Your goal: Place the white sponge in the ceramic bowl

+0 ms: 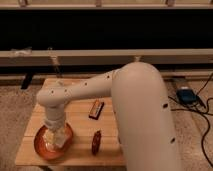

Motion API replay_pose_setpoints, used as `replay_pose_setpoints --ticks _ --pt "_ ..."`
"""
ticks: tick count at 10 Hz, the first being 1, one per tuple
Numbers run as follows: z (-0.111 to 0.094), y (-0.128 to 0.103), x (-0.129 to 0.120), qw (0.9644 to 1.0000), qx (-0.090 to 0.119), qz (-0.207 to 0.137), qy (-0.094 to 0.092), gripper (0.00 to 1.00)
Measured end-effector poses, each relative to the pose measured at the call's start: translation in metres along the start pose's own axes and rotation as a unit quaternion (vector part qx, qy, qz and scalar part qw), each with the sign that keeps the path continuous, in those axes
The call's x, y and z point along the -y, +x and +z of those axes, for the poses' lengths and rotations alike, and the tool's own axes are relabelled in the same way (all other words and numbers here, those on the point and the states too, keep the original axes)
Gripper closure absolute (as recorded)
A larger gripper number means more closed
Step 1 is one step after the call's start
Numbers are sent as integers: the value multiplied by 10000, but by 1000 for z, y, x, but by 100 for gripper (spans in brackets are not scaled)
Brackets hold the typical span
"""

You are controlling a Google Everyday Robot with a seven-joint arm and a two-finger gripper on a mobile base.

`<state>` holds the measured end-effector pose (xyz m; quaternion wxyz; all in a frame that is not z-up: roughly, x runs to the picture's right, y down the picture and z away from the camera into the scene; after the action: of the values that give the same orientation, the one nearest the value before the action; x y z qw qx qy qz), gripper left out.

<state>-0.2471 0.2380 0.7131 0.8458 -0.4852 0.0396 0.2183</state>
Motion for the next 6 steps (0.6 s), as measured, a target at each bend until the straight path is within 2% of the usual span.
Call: replay_pose_setpoints --ticks 2,3,5,6 --pt "-5 -3 3 9998 190 42 66 20" --pt "-15 -5 9 9994 310 87 138 20" --pt "-45 -7 29 9979 544 152 318 20" --pt "-66 -5 42 9967 644 194 462 20"
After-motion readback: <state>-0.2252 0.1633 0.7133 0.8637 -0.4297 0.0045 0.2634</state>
